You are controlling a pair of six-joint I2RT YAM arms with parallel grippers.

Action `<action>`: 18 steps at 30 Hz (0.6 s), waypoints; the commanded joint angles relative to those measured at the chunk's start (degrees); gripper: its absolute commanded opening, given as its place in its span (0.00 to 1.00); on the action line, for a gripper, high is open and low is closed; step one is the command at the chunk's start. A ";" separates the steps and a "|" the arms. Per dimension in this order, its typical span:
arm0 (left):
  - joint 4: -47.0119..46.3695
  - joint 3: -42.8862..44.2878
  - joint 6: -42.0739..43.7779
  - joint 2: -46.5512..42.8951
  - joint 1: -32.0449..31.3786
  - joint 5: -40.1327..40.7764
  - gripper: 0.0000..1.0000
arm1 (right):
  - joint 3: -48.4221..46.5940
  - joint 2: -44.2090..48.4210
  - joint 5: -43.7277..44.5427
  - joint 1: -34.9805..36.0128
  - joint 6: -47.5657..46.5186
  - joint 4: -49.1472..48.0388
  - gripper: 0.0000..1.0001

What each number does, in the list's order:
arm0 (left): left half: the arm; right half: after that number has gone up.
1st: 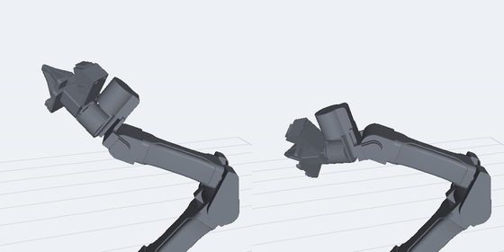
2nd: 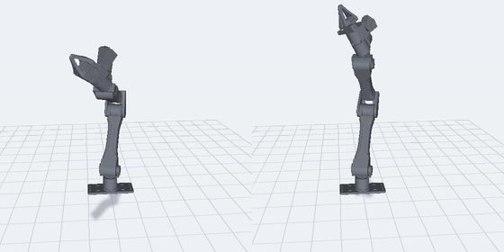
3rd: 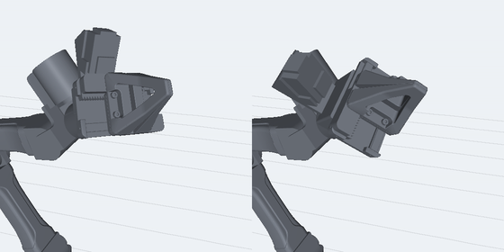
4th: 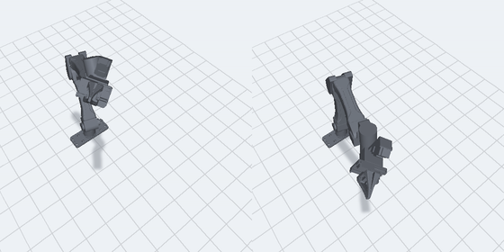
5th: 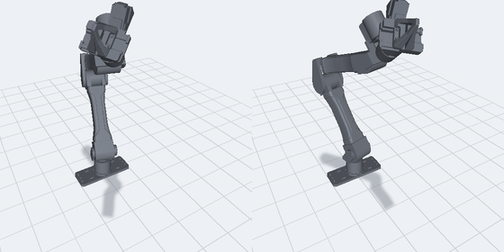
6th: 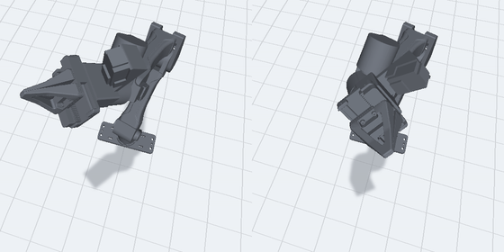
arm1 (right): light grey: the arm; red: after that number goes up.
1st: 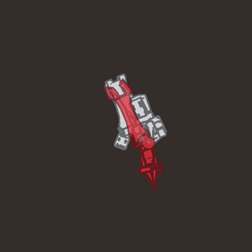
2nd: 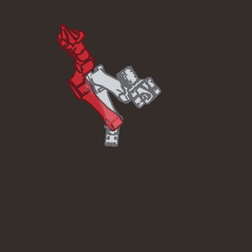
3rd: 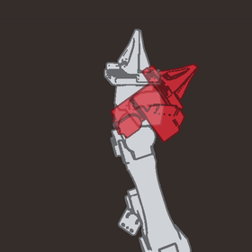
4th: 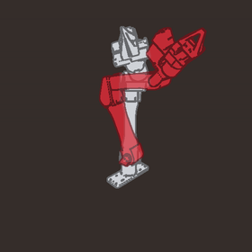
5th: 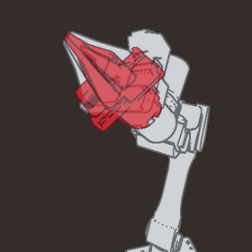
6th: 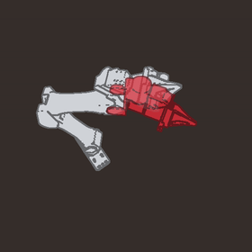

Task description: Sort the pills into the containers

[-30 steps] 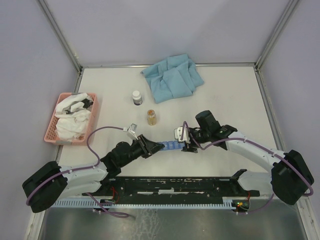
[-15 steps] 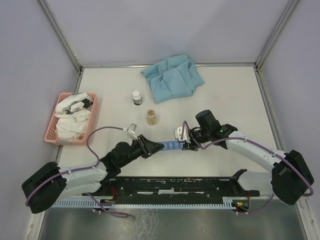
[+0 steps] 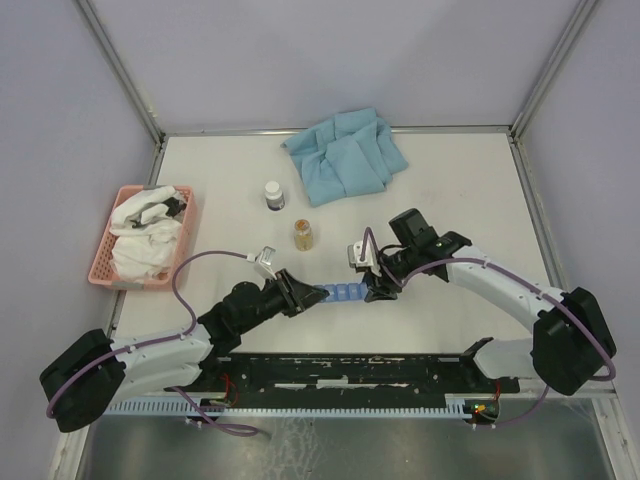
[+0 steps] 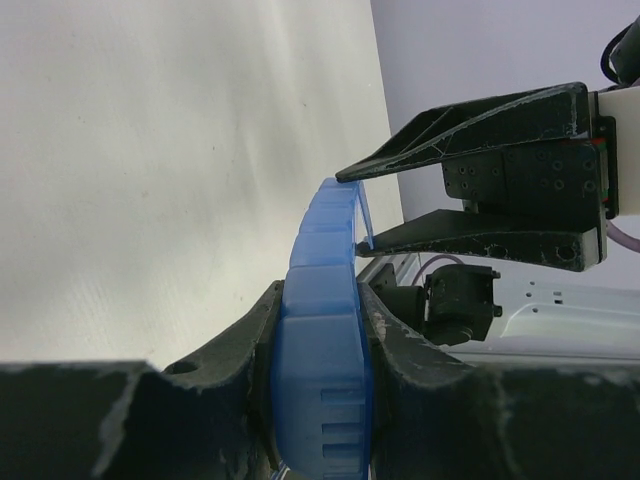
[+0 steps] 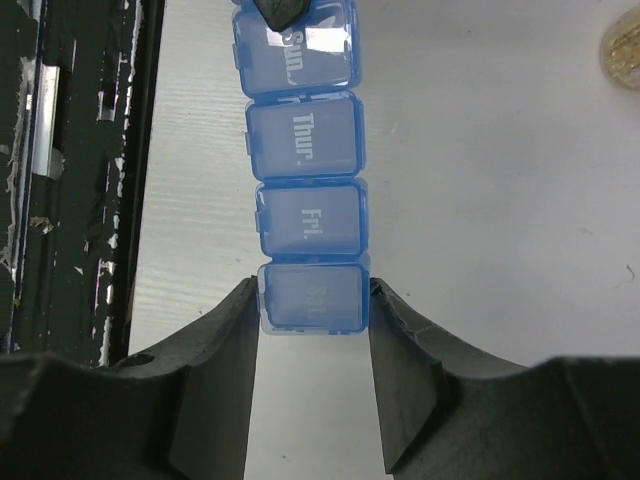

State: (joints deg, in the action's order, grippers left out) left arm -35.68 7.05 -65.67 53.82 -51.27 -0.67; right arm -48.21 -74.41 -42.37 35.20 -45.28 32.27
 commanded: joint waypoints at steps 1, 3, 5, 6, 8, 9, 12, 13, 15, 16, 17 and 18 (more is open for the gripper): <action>2.32 1.66 5.28 0.23 0.58 0.31 0.03 | -4.14 -1.24 -5.09 -0.14 2.14 3.34 0.48; 2.12 1.69 5.20 0.10 0.64 -0.06 0.03 | -5.06 -1.62 -4.51 -0.87 4.46 3.43 0.57; 1.77 1.59 5.12 -0.15 0.70 -0.56 0.03 | -5.64 -1.25 -2.79 -1.70 7.09 2.55 0.66; 1.62 1.52 5.05 -0.25 0.66 -0.83 0.03 | -5.66 -0.66 -1.35 -2.16 8.49 1.80 0.69; 1.41 1.43 4.86 -0.42 0.60 -1.34 0.03 | -4.91 1.25 1.21 -3.32 10.65 -0.45 0.75; 1.34 1.38 4.76 -0.44 0.61 -1.62 0.03 | -4.39 2.31 2.15 -3.83 11.37 -1.63 0.77; 0.50 1.28 4.30 -0.43 0.65 -2.05 0.03 | -2.88 4.63 4.75 -4.36 12.65 -4.46 0.78; 0.43 1.30 4.11 -0.47 0.65 -2.13 0.03 | -2.86 4.90 4.47 -4.50 11.92 -3.82 0.78; 0.36 1.55 3.68 -0.41 0.65 -1.95 0.03 | -2.78 5.28 -0.97 -4.48 6.58 -0.16 0.82; 0.31 1.68 3.25 -0.40 0.64 -1.89 0.03 | -2.09 5.63 -2.99 -4.31 4.55 0.34 0.86; 0.16 1.78 2.81 -0.43 0.64 -1.88 0.03 | -1.06 6.15 -3.48 -3.96 3.59 -0.10 0.90; -0.16 1.82 2.30 -0.45 0.64 -1.84 0.03 | -0.27 6.64 -3.09 -3.46 2.59 -0.59 0.93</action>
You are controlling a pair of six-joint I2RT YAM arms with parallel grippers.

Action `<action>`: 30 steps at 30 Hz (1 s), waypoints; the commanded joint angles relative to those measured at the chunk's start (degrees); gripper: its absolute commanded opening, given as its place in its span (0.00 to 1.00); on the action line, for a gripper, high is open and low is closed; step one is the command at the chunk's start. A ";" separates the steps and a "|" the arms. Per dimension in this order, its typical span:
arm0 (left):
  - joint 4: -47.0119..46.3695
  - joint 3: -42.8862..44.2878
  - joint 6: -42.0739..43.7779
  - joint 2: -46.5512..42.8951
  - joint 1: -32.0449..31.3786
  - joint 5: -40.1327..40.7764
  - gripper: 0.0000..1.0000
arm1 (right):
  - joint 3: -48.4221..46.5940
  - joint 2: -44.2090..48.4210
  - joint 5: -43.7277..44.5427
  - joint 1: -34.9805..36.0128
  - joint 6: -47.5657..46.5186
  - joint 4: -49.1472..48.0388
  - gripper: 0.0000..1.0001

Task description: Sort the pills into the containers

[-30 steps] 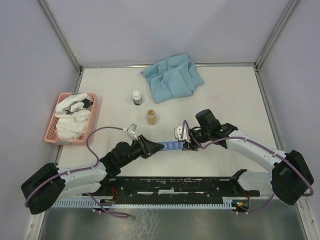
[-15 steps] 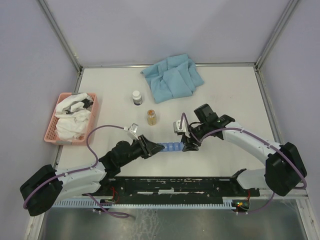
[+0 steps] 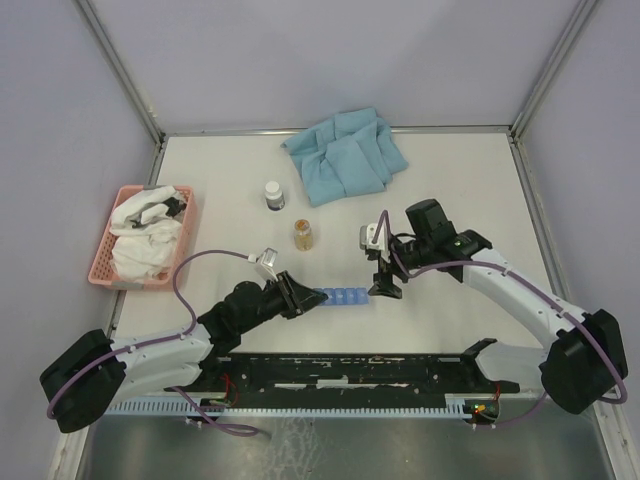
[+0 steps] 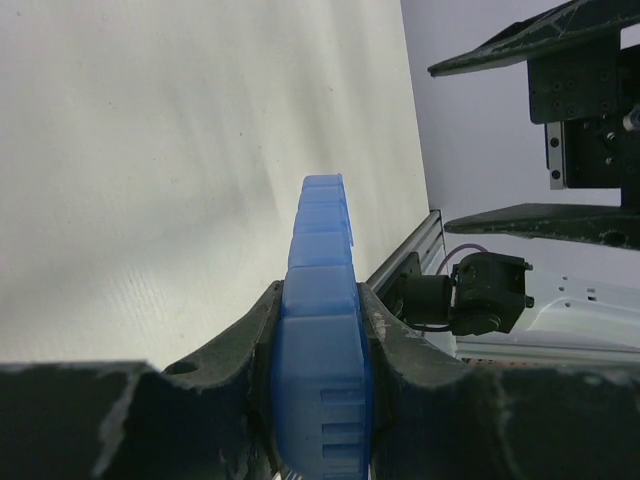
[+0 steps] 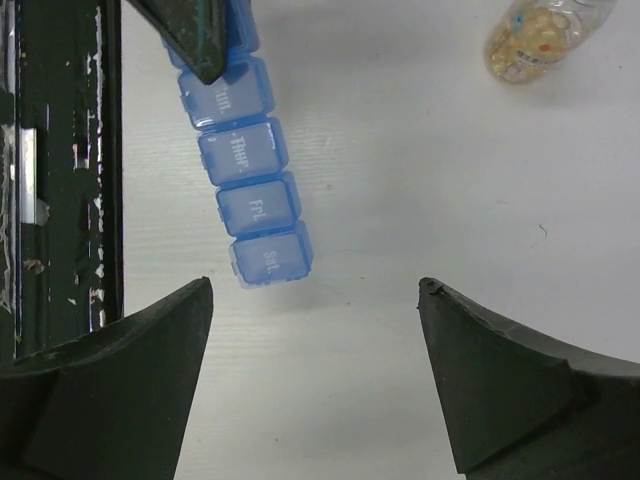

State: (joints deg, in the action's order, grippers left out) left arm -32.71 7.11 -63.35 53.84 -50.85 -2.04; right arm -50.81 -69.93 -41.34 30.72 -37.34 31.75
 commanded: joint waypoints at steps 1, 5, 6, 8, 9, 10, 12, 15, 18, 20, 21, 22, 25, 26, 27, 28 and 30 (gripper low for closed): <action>-3.58 1.71 -0.59 -0.43 0.23 -0.41 0.03 | 2.82 2.18 -3.21 1.44 -6.13 -0.50 0.94; -5.60 1.33 -2.47 -0.40 0.26 -0.30 0.03 | 3.19 1.36 0.69 4.29 -8.28 -0.92 0.97; -5.96 1.32 -2.76 -0.38 0.35 -0.33 0.03 | 3.44 1.25 1.44 5.07 -8.65 -1.09 0.97; -6.26 1.40 -3.16 -0.49 0.28 -0.38 0.03 | 3.91 0.55 3.01 6.56 -8.86 -1.79 0.98; -6.31 1.46 -3.28 -0.64 0.31 -0.48 0.03 | 3.81 0.11 3.91 7.04 -8.81 -1.97 0.98; -6.32 1.51 -3.34 -0.73 0.35 -0.50 0.03 | 3.81 -0.20 4.90 7.48 -8.60 -2.33 0.98; -6.56 1.46 -3.52 -0.96 0.27 -0.74 0.03 | 3.94 -0.74 6.88 7.92 -8.15 -3.16 0.98; -6.75 1.32 -3.65 -1.26 0.31 -0.94 0.03 | 4.07 -1.31 8.11 8.37 -8.17 -3.61 0.99; -6.83 1.41 -3.75 -1.37 0.30 -1.28 0.03 | 4.30 -1.80 10.05 8.88 -7.37 -4.93 0.99; -7.05 1.48 -3.73 -1.29 0.30 -1.50 0.03 | 4.32 -2.30 10.84 9.20 -7.22 -5.28 0.99; -7.16 1.50 -3.86 -1.28 0.28 -1.60 0.03 | 4.25 -2.43 10.95 9.31 -7.17 -5.29 0.99; -7.23 1.50 -3.84 -1.27 0.31 -1.69 0.03 | 4.29 -2.48 11.18 9.34 -7.26 -5.40 0.99; -7.28 1.52 -3.71 -1.22 0.34 -1.77 0.03 | 4.35 -1.97 12.12 9.43 -6.91 -6.16 0.98; -7.28 1.50 -3.70 -1.20 0.29 -1.75 0.03 | 4.41 -1.57 12.42 9.43 -6.64 -6.43 0.98; -7.28 1.42 -3.63 -1.03 0.35 -1.78 0.03 | 4.40 -1.17 12.65 9.40 -6.26 -6.70 0.98; -7.20 1.37 -3.64 -1.02 0.26 -1.82 0.03 | 4.33 -0.69 12.79 9.37 -5.91 -6.92 0.97; -7.05 1.32 -3.56 -1.02 0.33 -1.82 0.03 | 4.08 0.05 12.69 9.21 -5.29 -7.05 0.96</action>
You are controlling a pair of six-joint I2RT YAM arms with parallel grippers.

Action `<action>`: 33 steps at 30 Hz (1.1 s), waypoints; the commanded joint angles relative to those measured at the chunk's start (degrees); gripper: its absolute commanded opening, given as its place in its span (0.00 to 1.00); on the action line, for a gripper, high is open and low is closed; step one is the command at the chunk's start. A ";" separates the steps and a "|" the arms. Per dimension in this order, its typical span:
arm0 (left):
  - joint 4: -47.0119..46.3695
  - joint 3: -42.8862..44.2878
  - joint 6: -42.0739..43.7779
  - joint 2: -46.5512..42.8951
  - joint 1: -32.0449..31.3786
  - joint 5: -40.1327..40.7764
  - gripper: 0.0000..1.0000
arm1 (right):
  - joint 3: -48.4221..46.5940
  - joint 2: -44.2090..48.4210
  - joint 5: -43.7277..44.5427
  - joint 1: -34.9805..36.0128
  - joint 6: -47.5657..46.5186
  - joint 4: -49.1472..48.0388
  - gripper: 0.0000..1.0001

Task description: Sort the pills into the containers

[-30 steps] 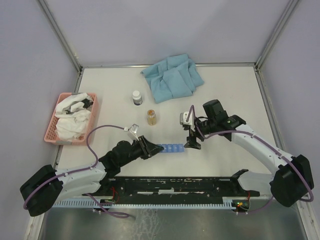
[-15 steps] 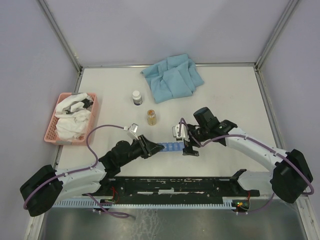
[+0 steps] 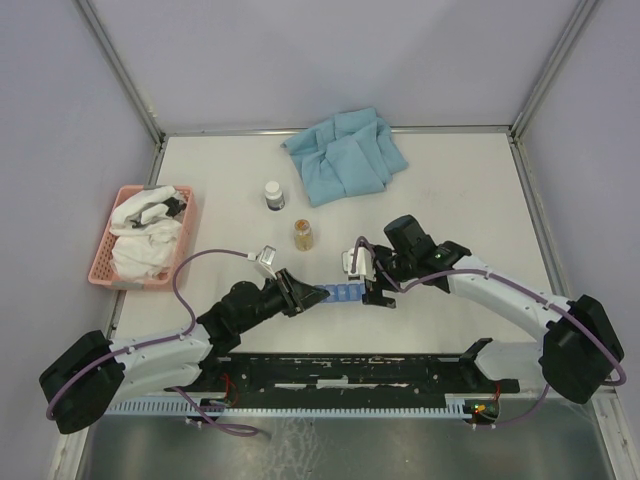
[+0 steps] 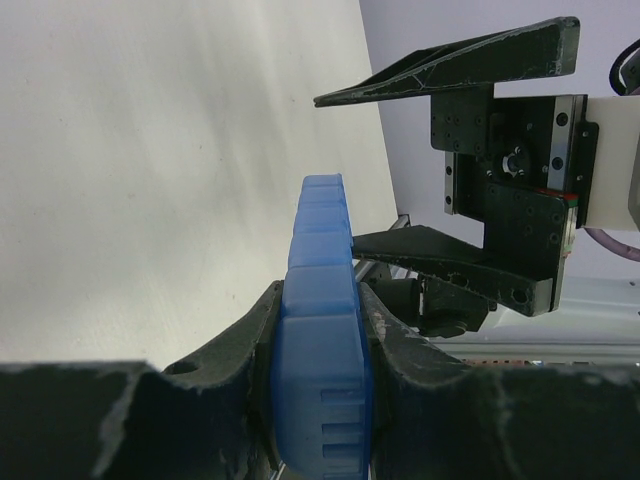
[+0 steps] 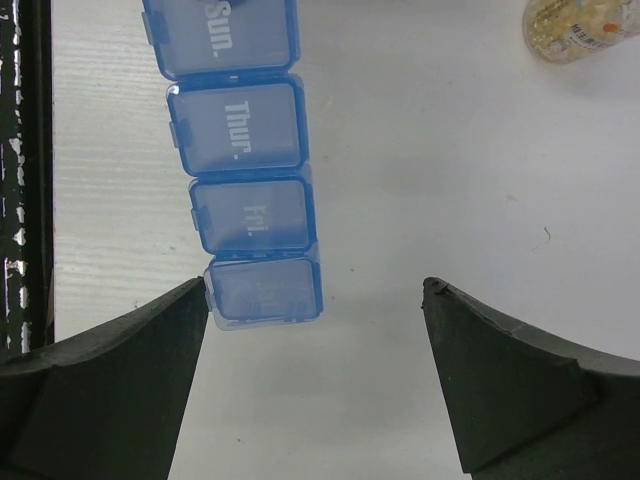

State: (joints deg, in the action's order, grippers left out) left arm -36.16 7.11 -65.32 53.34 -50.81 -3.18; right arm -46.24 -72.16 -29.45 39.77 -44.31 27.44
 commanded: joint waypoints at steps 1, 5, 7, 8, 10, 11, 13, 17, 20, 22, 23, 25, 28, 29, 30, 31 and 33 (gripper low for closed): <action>-3.57 1.27 -1.58 -0.48 0.32 -0.73 0.03 | -0.69 2.54 0.95 -0.13 1.89 -2.62 0.95; -3.28 1.45 -1.42 -0.60 0.31 -0.93 0.03 | -1.08 3.69 0.95 -2.02 2.95 -2.83 0.94; -2.82 1.70 -1.11 -0.48 0.27 -1.02 0.03 | -1.20 4.51 0.09 -3.19 3.83 -2.83 0.93; -2.71 1.82 -0.99 -0.29 0.27 -1.04 0.03 | -1.22 4.85 -0.27 -3.79 4.22 -2.91 0.92; -2.74 2.05 -0.88 0.02 0.27 -1.40 0.03 | -1.21 5.67 -0.75 -4.90 5.02 -3.13 0.91; -2.69 2.15 -0.81 0.16 0.27 -1.59 0.03 | -1.18 5.85 -0.82 -5.17 5.40 -3.24 0.91; -2.77 2.48 -0.57 0.49 0.29 -2.01 0.03 | -1.26 6.11 -0.72 -5.64 5.91 -3.47 0.90; -3.03 3.28 0.18 1.46 0.27 -3.48 0.03 | -1.38 5.83 0.13 -6.10 7.50 -4.35 0.88; -3.08 3.60 0.92 2.15 0.25 -4.41 0.03 | -1.64 5.31 0.73 -6.19 8.89 -4.63 0.87; -3.12 3.61 1.17 2.53 0.31 -4.69 0.03 | -1.66 5.04 1.43 -6.27 9.50 -4.87 0.86; -3.12 3.61 1.24 2.63 0.30 -4.87 0.03 | -1.71 4.92 1.91 -6.22 9.82 -5.12 0.86; -3.26 3.52 1.45 2.90 0.27 -5.17 0.03 | -1.83 4.70 3.41 -6.26 10.59 -5.49 0.84; -3.37 3.65 1.78 3.13 0.34 -5.62 0.03 | -2.17 4.07 5.07 -6.44 11.54 -5.75 0.82; -3.31 3.76 1.91 3.23 0.28 -5.83 0.03 | -2.25 3.86 5.39 -6.42 11.92 -5.81 0.81; -3.30 3.85 2.01 3.38 0.28 -6.06 0.03 | -2.26 3.54 5.53 -6.44 12.07 -5.84 0.81; -3.49 3.93 2.11 3.55 0.22 -6.27 0.03 | -2.32 3.25 5.54 -6.42 12.28 -5.78 0.80; -4.23 3.96 2.19 3.77 0.31 -6.60 0.03 | -2.40 2.30 5.18 -6.45 12.59 -5.38 0.77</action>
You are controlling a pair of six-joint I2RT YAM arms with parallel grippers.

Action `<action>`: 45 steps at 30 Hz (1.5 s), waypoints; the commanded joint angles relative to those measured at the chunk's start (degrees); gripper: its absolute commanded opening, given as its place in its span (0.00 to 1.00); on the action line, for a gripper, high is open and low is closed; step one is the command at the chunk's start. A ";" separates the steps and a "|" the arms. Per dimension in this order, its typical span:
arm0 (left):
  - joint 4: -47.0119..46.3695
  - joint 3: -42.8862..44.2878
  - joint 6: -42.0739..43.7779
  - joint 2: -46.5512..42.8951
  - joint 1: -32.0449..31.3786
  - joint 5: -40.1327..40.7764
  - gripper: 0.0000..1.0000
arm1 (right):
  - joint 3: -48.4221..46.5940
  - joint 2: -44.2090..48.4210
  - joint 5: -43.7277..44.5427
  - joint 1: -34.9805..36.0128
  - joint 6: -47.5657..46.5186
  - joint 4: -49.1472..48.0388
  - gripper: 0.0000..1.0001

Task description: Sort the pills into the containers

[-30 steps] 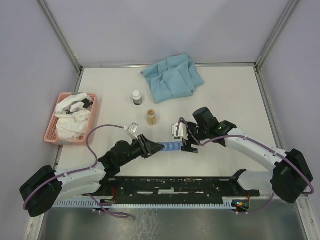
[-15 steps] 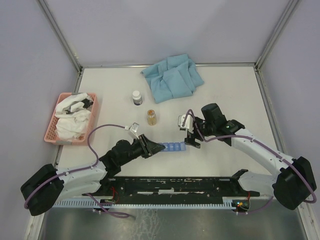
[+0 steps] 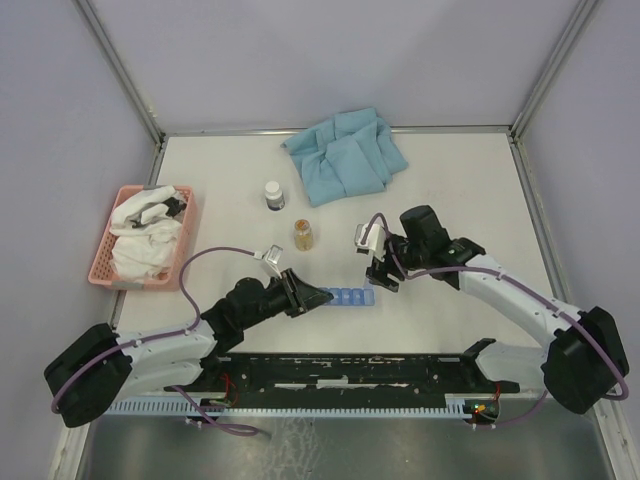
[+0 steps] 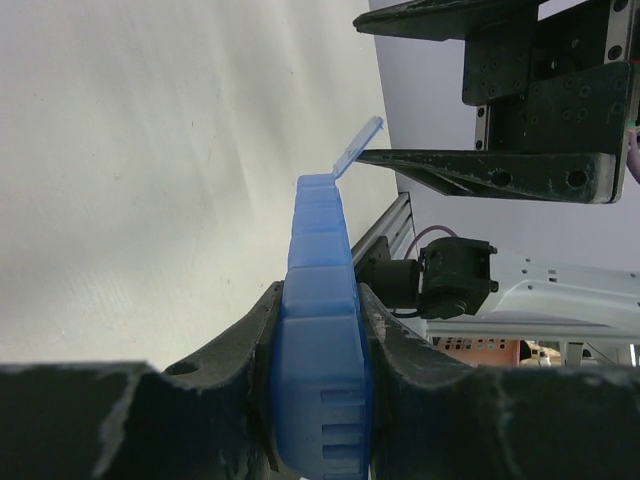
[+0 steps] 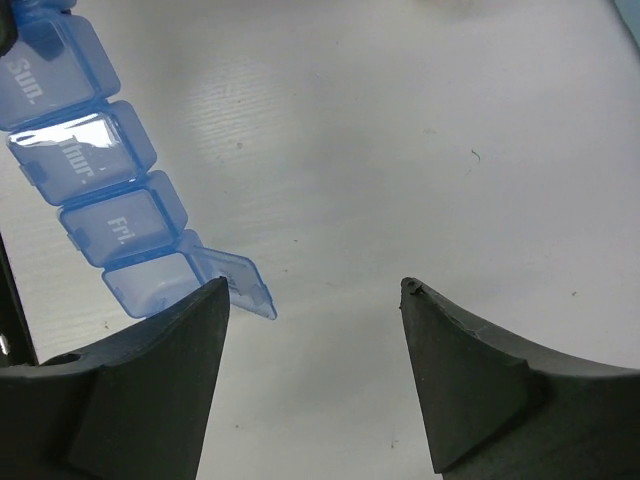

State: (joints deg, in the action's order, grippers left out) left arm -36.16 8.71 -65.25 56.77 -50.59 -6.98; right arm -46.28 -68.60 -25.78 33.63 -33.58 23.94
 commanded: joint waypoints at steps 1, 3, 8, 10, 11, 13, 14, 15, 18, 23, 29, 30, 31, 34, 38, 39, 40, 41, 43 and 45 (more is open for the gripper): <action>-4.48 2.49 2.17 0.46 0.03 -3.04 0.03 | -2.49 -1.76 1.30 -0.29 1.93 -1.70 0.76; -4.81 2.69 2.43 0.54 0.11 -3.49 0.03 | -2.95 -3.07 0.69 -0.30 2.10 -1.02 0.72; -5.82 2.63 2.74 0.44 0.06 -3.78 0.03 | -3.72 -5.52 -1.71 -0.20 2.56 0.42 0.68; -5.76 2.63 2.84 0.36 0.08 -3.80 0.03 | -4.46 -6.70 -2.79 -0.06 2.54 1.63 0.66; -5.70 2.63 2.96 0.38 0.05 -3.82 0.03 | -4.85 -7.17 -3.35 -0.09 2.50 2.31 0.65; -5.55 2.54 3.05 0.38 0.06 -3.72 0.03 | -5.41 -8.01 -4.39 -0.04 2.48 3.21 0.65; -5.46 2.47 3.04 0.40 0.06 -3.70 0.03 | -5.60 -8.22 -4.92 -0.05 2.54 3.54 0.65; -5.42 2.39 3.08 0.46 0.05 -3.61 0.03 | -5.72 -8.35 -5.30 -0.03 2.49 3.90 0.65; -5.04 2.15 3.30 0.36 0.05 -3.08 0.03 | -6.39 -8.59 -6.35 -0.05 3.30 4.42 0.67; -2.95 0.98 3.77 -0.24 0.19 0.09 0.03 | -7.74 -6.36 -7.40 -1.44 7.76 4.19 0.72; -4.94 -1.52 1.52 -0.22 0.76 3.86 0.03 | -7.14 -4.05 -14.07 -4.73 14.04 2.62 0.77; -5.91 -1.85 1.24 -0.30 0.80 4.70 0.03 | -7.81 -4.99 -14.65 -4.97 15.44 3.26 0.77; -7.04 -2.26 0.96 -0.45 0.76 5.53 0.03 | -8.72 -6.17 -15.10 -5.11 16.77 4.00 0.77; -9.66 -3.23 0.32 -1.20 0.75 8.64 0.03 | -10.45 -8.87 -16.21 -5.51 21.69 4.28 0.76; -10.83 -3.52 0.37 -2.70 0.71 12.94 0.03 | -8.87 -9.20 -14.29 -6.02 29.39 -0.63 0.73; -10.98 -3.59 0.38 -3.09 0.76 13.80 0.03 | -8.63 -9.24 -13.39 -6.13 30.62 -1.30 0.71; -11.07 -3.65 0.31 -3.46 0.75 14.58 0.03 | -8.57 -9.43 -12.66 -6.24 31.25 -1.51 0.70; -11.18 -3.74 0.28 -3.82 0.75 15.32 0.03 | -8.63 -9.59 -12.03 -6.21 31.50 -1.42 0.69; -11.41 -3.87 -0.10 -4.16 0.79 16.38 0.03 | -8.74 -10.16 -11.15 -6.27 31.52 -1.36 0.64; -11.88 -3.76 -0.32 -4.01 0.75 16.69 0.03 | -8.60 -10.69 -10.65 -6.24 31.96 -1.78 0.60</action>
State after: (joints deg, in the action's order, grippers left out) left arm -43.07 5.02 -63.99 53.45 -49.95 5.82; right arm -54.19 -78.61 -38.06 27.62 -5.26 25.30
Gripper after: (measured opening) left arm 0.355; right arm 0.640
